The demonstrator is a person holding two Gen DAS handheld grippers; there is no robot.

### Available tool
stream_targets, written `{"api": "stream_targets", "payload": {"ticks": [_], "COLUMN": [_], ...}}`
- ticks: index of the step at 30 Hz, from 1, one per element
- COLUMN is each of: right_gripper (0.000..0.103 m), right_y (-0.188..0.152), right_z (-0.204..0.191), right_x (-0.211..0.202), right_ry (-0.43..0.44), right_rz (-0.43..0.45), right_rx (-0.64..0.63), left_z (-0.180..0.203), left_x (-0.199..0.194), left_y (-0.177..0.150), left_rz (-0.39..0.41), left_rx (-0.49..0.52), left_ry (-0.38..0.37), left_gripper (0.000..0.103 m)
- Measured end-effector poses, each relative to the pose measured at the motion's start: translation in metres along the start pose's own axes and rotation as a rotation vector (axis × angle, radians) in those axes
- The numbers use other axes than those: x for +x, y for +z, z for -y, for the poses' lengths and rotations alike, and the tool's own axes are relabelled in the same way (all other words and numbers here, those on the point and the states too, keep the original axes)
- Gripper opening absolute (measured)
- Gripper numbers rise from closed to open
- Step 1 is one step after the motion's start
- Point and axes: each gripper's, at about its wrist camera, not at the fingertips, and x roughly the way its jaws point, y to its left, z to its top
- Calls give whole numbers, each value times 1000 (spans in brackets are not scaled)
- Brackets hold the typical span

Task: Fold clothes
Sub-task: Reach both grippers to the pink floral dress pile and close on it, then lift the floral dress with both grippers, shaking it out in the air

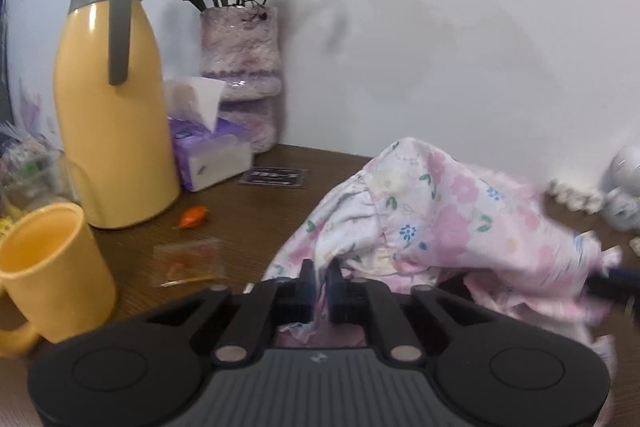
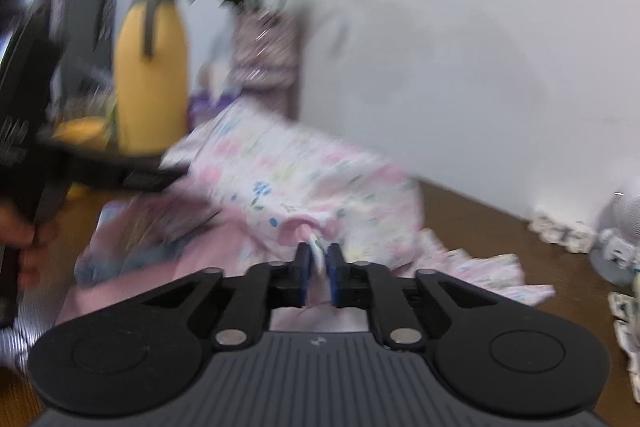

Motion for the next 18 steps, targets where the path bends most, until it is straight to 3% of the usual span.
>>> {"api": "stream_targets", "payload": {"ticks": [3,9,11,13,14,15,17,18], "right_gripper": [0,0,0,1,10,31,64,66], "right_y": [16,47,50,48,41,33,11,1], "right_z": [27,66,71,71,70,69,62,58], "right_x": [-29,-135,-172,-194,-195,-194,-181,-173], "right_ry": [-20,-23,-11,8,16,23,39,48], "right_rz": [70,227,248,212,179,142,73,39], "right_rx": [72,80,54,23,8,-9,-45,-63], "left_z": [8,31,40,48,53,56,61,64], "left_x": [-36,-145,-169,-175,-172,-164,-146,-137], "left_y": [4,9,5,-1,-5,-11,-24,-33], "left_rz": [96,294,316,286,250,207,118,80], "left_rx": [41,53,76,101,114,120,154,175], "left_ry": [-16,-168,-177,-173,-157,-132,-91,-72], "left_gripper": [2,1,1,6,11,16,56,63]}}
